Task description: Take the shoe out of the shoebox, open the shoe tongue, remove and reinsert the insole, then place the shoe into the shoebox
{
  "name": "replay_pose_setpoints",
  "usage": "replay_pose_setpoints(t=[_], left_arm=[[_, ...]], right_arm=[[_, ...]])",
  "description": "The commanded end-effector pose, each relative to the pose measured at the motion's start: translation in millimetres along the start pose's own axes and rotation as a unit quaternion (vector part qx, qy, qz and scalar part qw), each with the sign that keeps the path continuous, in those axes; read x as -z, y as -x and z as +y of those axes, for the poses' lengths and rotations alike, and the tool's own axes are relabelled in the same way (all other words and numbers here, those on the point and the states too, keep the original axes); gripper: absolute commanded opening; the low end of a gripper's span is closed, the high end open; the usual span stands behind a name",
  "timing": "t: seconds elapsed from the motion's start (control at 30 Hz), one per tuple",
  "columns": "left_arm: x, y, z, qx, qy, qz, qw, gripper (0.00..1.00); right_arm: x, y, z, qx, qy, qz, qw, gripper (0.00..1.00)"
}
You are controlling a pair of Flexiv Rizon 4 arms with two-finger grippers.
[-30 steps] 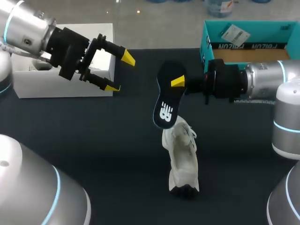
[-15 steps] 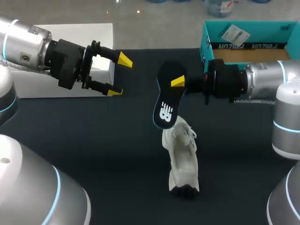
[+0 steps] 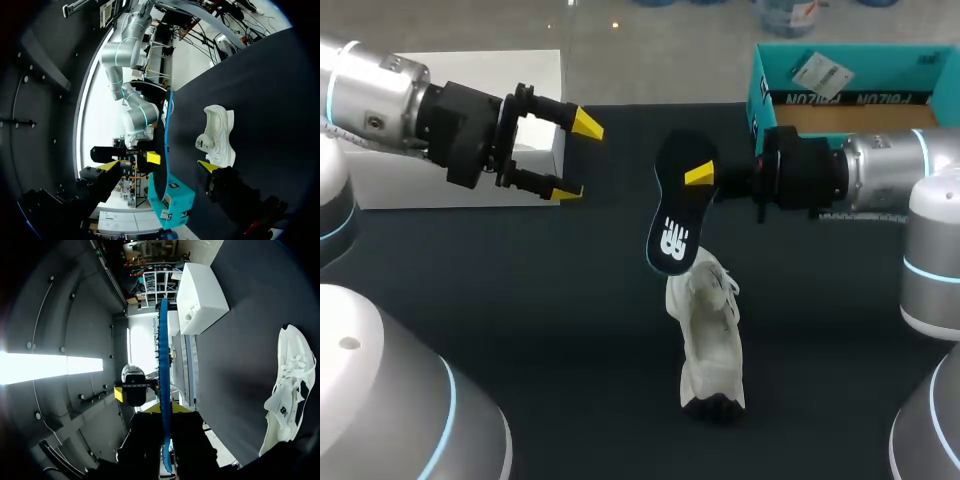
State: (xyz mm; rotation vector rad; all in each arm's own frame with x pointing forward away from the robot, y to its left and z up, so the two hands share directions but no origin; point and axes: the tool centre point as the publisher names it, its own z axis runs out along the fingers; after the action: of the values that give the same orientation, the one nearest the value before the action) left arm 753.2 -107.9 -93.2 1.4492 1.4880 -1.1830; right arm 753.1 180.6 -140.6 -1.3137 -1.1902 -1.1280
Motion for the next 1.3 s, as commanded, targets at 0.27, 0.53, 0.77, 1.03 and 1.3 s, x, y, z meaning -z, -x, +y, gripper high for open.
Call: replay_pose_setpoints(t=[0.27,0.53,0.77,1.03,1.3], left_arm=[[-51.6,-4.1,-6.4,-0.008,0.05,-0.029,0.998,1.0],[-74.2,-6.5,-9.6,-0.016,0.062,-0.04,0.997,1.0],[-87.7,-5.1,-4.0,-0.016,0.071,-0.046,0.996,1.0],[-96.9,-5.9,6.5,-0.01,0.08,-0.052,0.995,1.0],[-101.4,-7.1,16.2,-0.005,0.089,-0.055,0.995,0.0]], right_arm=[[-0.3,0.1,-0.8,0.0,0.001,-0.001,1.0,0.0],[-0.3,0.1,-0.8,0.0,0.001,-0.001,1.0,0.0],[-0.3,0.1,-0.8,0.0,0.001,-0.001,1.0,0.0],[-0.3,0.1,-0.8,0.0,0.001,-0.001,1.0,0.0],[-0.3,0.1,-0.8,0.0,0.001,-0.001,1.0,0.0]])
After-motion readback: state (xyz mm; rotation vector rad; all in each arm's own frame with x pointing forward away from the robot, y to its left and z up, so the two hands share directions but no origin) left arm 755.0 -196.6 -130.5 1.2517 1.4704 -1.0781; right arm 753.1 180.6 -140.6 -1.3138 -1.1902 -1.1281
